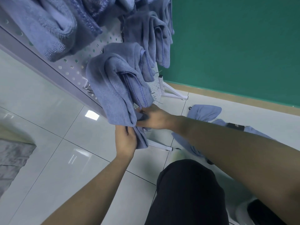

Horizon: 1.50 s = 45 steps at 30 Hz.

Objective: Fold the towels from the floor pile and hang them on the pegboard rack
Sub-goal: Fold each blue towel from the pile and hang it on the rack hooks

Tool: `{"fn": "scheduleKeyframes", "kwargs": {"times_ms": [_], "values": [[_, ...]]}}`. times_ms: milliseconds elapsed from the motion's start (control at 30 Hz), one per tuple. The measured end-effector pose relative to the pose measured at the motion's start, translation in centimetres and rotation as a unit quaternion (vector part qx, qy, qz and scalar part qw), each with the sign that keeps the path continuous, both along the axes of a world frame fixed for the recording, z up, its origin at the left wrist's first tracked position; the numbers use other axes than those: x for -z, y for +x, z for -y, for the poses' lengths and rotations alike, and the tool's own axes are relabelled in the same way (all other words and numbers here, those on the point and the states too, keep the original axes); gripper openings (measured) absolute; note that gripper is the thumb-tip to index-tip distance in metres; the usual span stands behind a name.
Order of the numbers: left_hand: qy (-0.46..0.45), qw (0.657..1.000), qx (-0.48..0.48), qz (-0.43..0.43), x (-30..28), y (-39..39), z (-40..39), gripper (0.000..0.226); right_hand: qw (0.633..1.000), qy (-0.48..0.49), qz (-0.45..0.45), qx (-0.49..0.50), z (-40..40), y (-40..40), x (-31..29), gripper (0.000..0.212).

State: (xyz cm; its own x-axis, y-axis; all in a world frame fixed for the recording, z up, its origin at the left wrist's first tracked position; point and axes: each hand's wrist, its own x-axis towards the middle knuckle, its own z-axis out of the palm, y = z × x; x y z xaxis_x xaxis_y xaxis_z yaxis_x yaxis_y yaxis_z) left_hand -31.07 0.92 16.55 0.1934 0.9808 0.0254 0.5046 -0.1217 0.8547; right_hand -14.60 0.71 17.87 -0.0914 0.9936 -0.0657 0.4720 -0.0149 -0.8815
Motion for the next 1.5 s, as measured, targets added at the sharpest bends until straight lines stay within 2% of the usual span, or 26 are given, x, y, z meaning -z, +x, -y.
{"fn": "scheduleKeyframes", "kwargs": {"times_ms": [100,200,300,433,533,667,800,1133,1367,1500], "values": [[0.033,0.996,0.083,-0.012,0.6,-1.1,0.2,0.043,0.995,-0.051,-0.078,-0.018,-0.1,-0.1,0.3,0.024],[0.076,0.984,0.094,-0.127,0.9,-2.3,0.0,0.056,0.993,-0.086,-0.074,0.013,0.0,-0.4,1.2,0.037],[0.099,0.972,0.09,-0.191,0.8,-2.6,-0.6,0.052,0.996,-0.085,-0.02,0.022,0.5,-0.4,1.7,0.053],[0.098,0.965,0.146,-0.194,0.0,-2.3,-1.0,0.049,0.996,-0.081,0.044,0.013,1.3,0.2,1.2,0.048],[0.119,0.943,0.211,-0.229,-1.1,-1.6,-1.1,0.044,0.991,-0.09,0.095,-0.005,2.3,1.3,0.3,0.046],[0.152,0.922,0.307,-0.183,-3.2,1.0,-0.2,0.047,0.988,-0.12,0.09,0.024,5.3,4.6,-0.7,0.041],[0.104,0.911,0.343,-0.202,-3.6,4.3,0.8,0.036,0.977,-0.164,0.128,0.05,9.1,8.3,-2.0,0.043],[0.061,0.874,0.412,-0.248,-6.1,16.0,4.1,0.025,0.951,-0.201,0.17,0.163,19.2,16.9,-3.8,0.038],[-0.028,0.847,0.458,-0.267,-1.6,24.1,5.7,0.017,0.937,-0.235,0.118,0.23,23.0,21.7,0.2,0.034],[-0.042,0.832,0.47,-0.293,2.2,26.7,5.9,0.021,0.927,-0.263,0.093,0.251,23.5,23.7,3.3,0.031]]}}
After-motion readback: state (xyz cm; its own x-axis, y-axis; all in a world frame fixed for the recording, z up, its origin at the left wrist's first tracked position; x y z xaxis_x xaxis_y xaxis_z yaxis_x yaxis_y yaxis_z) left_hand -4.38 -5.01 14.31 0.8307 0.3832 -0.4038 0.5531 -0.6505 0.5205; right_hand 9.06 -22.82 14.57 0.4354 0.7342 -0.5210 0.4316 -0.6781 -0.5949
